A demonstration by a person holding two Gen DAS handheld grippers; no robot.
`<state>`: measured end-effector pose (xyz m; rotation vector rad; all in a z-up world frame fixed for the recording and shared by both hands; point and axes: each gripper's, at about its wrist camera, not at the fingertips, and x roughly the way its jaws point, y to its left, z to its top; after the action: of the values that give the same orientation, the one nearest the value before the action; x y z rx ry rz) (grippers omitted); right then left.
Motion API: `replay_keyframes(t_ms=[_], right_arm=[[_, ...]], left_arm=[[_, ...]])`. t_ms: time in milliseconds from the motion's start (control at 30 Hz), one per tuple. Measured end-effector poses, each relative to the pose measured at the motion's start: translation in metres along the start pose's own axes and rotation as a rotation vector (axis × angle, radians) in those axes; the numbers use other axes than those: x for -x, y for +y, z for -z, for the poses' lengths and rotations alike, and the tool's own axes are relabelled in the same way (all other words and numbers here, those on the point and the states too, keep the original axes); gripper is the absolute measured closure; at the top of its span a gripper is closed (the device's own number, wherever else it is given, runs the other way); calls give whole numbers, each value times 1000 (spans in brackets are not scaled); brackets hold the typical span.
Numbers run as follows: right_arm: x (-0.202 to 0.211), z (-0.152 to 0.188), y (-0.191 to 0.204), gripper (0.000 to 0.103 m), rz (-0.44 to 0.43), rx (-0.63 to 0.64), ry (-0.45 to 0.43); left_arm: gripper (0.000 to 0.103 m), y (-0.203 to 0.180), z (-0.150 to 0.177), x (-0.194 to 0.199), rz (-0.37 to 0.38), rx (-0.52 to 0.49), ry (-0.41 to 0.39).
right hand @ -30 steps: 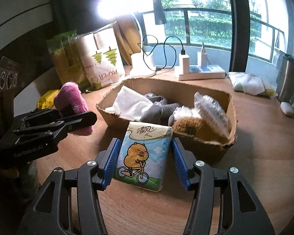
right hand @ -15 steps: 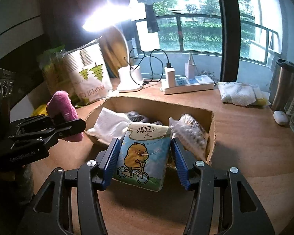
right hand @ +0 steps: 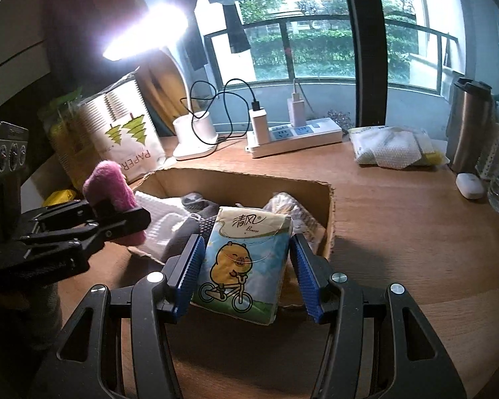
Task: Organize soft objects
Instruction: 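Carry the pink toy and tissue pack over the box and open both grippers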
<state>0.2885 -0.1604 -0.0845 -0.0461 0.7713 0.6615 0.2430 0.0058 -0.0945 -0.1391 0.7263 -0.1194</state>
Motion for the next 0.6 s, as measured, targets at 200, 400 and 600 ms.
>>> replay_keyframes(t_ms=[200, 400, 600], right_arm=[[1, 1, -10, 46, 10, -20, -3], [2, 1, -16, 46, 27, -33, 0], [0, -2, -11, 46, 36, -27, 0]], left_arm=[[66, -4, -1, -22, 35, 11, 32], [54, 2, 1, -37, 25, 52, 95], [38, 8, 3, -28, 34, 65, 71]])
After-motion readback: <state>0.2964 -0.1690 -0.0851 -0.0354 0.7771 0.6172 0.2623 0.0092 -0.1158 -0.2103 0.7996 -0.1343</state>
